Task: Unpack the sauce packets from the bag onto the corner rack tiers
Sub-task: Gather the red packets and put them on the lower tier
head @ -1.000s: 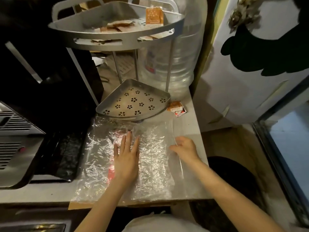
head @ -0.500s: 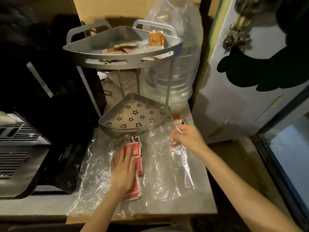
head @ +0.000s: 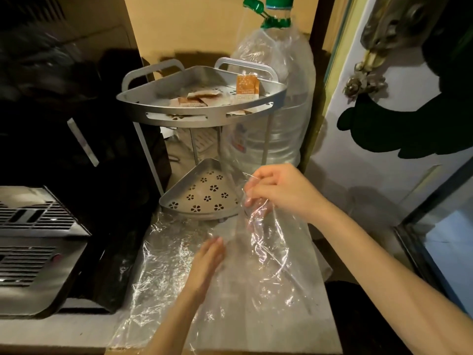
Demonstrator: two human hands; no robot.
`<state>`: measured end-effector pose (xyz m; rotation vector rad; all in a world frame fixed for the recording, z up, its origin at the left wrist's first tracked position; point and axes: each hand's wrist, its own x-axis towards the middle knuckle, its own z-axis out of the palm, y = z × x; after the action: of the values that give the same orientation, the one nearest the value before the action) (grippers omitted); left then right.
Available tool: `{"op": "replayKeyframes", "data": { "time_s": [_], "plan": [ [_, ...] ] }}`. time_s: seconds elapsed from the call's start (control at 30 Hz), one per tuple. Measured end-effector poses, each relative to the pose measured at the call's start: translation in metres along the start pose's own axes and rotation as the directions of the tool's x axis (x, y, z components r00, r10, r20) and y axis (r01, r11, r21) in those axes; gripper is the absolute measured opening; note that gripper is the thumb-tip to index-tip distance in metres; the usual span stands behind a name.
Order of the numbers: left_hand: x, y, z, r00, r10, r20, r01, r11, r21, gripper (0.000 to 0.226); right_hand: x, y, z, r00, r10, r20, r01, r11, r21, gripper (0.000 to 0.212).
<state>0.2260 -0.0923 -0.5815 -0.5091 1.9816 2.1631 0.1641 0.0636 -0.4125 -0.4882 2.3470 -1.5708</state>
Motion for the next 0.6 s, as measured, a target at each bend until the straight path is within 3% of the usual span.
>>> {"op": "replayKeyframes", "data": {
  "time_s": [0.1,0.17,0.23,0.37,0.47,0.6],
  "plan": [
    [0.002,0.008,0.002,0.984,-0.096,0.153,0.145,0.924,-0.353,0.039,-0.003,-0.012,-0.005,0.998,-0.06,-0.005,0.06,0.997,0.05,0.003],
    [0.004,0.009,-0.003,0.963,-0.114,0.243,0.229,0.822,-0.521,0.036,-0.003,-0.014,-0.01,0.998,-0.053,-0.03,0.056,0.991,0.12,0.003],
    [0.006,0.009,-0.011,0.961,-0.114,0.25,0.245,0.77,-0.589,0.037,-0.003,-0.007,-0.015,0.998,-0.011,-0.07,0.022,0.987,0.159,0.004],
    [0.007,0.016,-0.031,0.978,-0.209,0.025,0.203,0.902,-0.382,0.031,0.0,0.035,-0.023,0.974,0.161,-0.158,-0.145,0.983,0.109,0.007],
    [0.012,0.014,-0.049,0.982,-0.136,-0.131,0.105,0.97,-0.22,0.025,0.0,0.076,-0.02,0.942,0.315,-0.114,-0.311,0.949,0.052,0.007],
    [0.015,0.009,-0.058,0.973,-0.068,-0.22,0.074,0.997,0.019,0.033,-0.005,0.129,-0.009,0.883,0.469,-0.023,-0.47,0.88,-0.071,0.013]
  ]
}}
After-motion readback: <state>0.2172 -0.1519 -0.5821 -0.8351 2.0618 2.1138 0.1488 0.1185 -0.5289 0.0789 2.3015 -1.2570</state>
